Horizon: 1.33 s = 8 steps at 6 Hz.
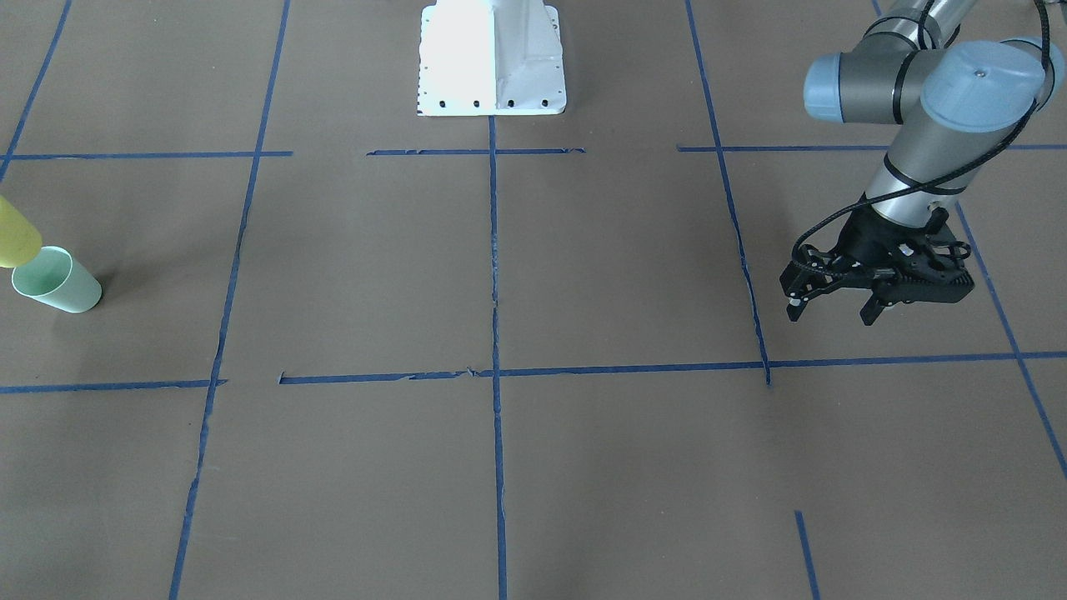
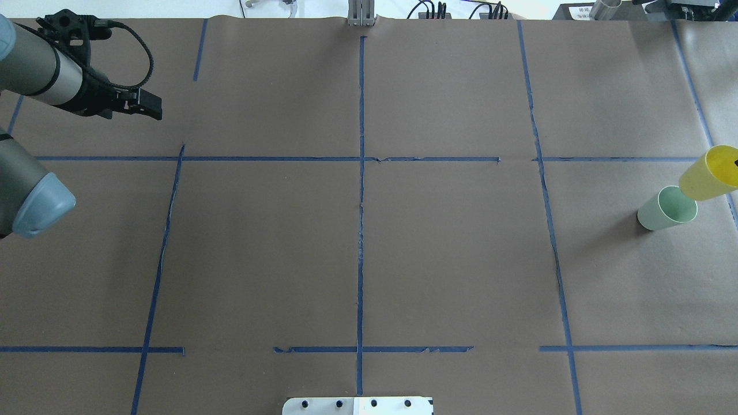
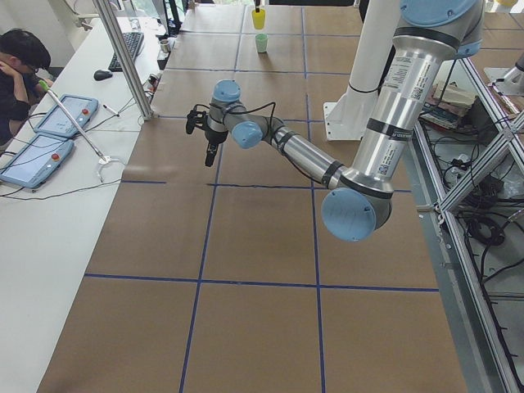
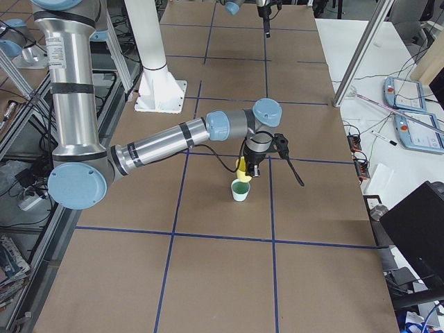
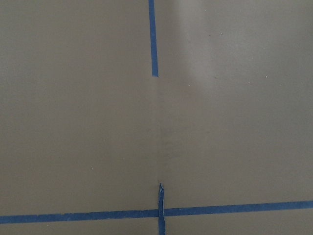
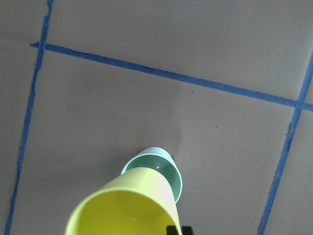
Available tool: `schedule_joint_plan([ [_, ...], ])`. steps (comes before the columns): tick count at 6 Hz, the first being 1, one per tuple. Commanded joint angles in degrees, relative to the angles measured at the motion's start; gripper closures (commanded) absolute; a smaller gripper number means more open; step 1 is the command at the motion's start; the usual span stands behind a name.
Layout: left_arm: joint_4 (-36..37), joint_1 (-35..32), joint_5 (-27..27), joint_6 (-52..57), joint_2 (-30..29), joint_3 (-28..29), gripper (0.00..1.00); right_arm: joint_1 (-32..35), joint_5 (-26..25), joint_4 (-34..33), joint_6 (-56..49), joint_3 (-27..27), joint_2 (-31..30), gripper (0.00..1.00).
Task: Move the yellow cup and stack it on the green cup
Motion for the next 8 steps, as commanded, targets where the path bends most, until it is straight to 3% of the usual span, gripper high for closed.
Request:
schedule_joint_plan([
  [1, 0.0, 0.0, 0.0, -0.5, 0.2, -0.9, 0.0, -2.3, 0.0, 3.2, 0.2, -3.6, -0.4, 1.0],
  [5, 0.1, 0.1, -0.1, -0.6, 0.2, -1.2, 0.0, -4.3, -0.9, 3.3, 0.1, -4.4, -0.5, 1.0],
  [6, 0.1, 0.1, -0.1, -0.6, 0.2, -1.2, 0.0, -6.3, -1.0, 3.2, 0.1, -5.0, 0.8, 0.44],
  [7, 0.1, 0.1, -0.1, -0.6, 0.2, -1.1, 0.0, -6.4, -1.1, 3.2, 0.0, -5.1, 1.1, 0.0],
  [8, 0.1, 0.1, -0.2, -0.5, 0.2, -1.2, 0.0, -6.3, -0.9, 3.2, 0.2, -5.0, 0.9, 0.0],
])
